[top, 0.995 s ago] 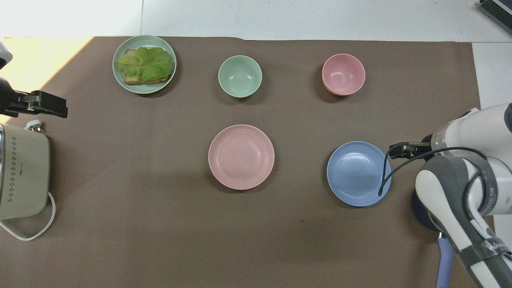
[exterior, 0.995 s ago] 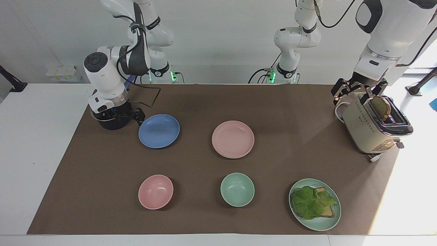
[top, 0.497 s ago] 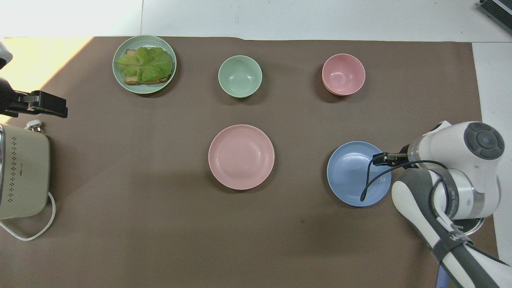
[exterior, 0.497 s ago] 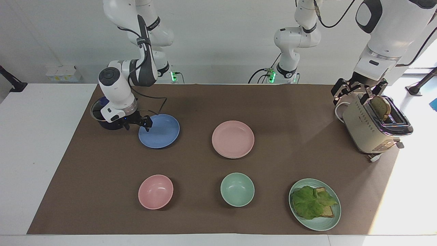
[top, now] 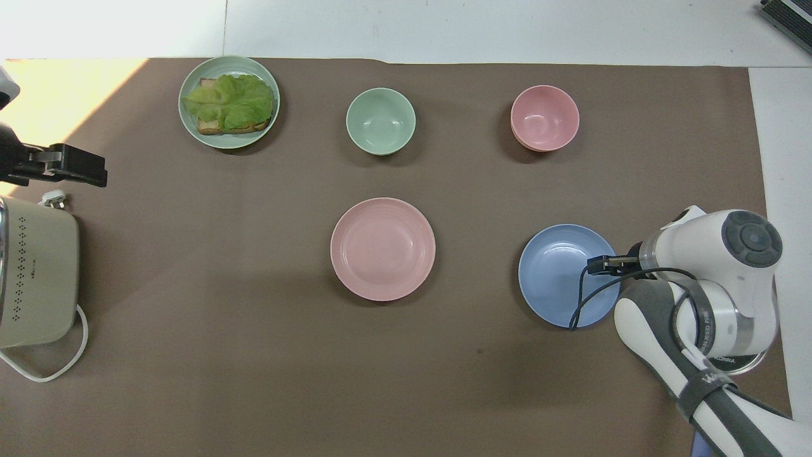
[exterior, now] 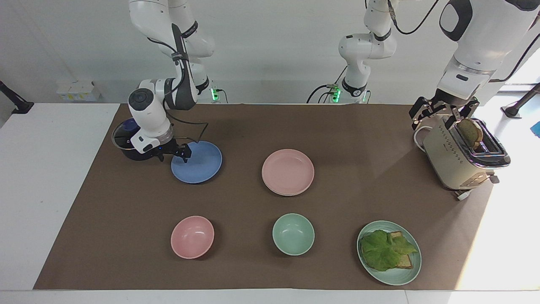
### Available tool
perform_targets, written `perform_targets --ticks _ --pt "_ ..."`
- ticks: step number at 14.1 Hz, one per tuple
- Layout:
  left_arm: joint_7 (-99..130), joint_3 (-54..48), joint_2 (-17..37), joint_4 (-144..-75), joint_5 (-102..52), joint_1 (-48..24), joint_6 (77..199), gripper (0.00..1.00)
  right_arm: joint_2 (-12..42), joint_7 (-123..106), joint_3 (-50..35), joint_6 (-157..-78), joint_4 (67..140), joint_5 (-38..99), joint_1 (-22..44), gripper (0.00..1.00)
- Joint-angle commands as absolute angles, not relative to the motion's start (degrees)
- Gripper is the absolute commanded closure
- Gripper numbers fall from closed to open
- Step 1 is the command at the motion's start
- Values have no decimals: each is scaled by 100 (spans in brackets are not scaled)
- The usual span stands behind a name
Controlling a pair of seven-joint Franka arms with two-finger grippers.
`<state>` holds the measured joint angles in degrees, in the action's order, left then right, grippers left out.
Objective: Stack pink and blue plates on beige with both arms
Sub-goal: 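Reach the right gripper to the blue plate rim and grasp it, then carry the blue plate with the right gripper onto the pink plate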
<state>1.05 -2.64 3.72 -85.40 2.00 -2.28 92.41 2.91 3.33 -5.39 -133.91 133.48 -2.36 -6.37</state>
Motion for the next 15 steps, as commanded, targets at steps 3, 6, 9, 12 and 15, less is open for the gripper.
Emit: perform_targets --ticks 3,6,9,12,15 --pt "62 -290 343 -8569 264 -185 9193 0 404 70 -562 -13852 13570 -70 -817 82" --pt "62 -290 343 -8569 264 -185 9193 0 413 53 -562 -13834 13535 263 -800 100" --pt "62 -290 343 -8569 264 -185 9193 0 221 140 -580 -13694 13474 290 -703 100" --pt "62 -290 343 -8569 264 -185 9193 0 71 158 -606 -12845 12905 526 -580 100" --pt "62 -290 343 -8569 264 -185 9193 0 97 630 -606 -12156 12192 606 -221 100"
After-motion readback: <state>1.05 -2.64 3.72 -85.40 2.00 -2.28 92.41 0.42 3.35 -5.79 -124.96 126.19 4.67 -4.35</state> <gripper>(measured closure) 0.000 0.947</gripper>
